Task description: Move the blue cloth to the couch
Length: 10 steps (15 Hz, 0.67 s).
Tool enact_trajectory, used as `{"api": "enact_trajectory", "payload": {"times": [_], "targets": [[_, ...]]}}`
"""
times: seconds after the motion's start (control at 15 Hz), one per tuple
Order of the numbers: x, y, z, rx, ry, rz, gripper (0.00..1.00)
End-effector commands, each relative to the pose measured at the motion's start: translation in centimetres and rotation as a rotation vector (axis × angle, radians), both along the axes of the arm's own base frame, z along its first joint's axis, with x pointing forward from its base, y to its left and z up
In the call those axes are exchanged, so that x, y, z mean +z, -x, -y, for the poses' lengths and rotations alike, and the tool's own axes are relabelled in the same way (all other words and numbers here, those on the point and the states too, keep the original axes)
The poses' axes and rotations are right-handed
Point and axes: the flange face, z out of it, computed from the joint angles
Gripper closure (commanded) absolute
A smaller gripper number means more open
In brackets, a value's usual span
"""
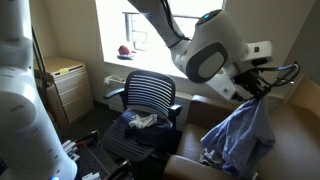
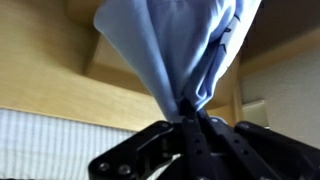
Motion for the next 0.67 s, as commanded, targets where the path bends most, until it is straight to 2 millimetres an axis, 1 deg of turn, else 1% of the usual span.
{"api": "enact_trajectory", "payload": {"times": [0.0,0.13,0.2,0.27,0.33,0.4,0.47,0.53,0.6], "targets": [[-1.9,3.7,5.0,-0.02,0.131,-0.148,0.99],[-2.6,5.6,7.0,-0.032,0.184,-0.245,0.99],[-3.1,6.3,7.6,-0.035,0.21,-0.294,0.88],[-2.8,6.1,7.0,-0.057,0.143,-0.222,0.7],[-3.0,6.6,7.5,-0.068,0.151,-0.238,0.89],[-3.2,6.5,7.4,-0.068,0.149,-0.238,0.83],[-3.2,6.3,7.2,-0.064,0.148,-0.236,0.74],[-3.1,6.1,7.1,-0.061,0.147,-0.234,0.7],[-3.1,6.0,7.1,-0.06,0.147,-0.233,0.7]]}}
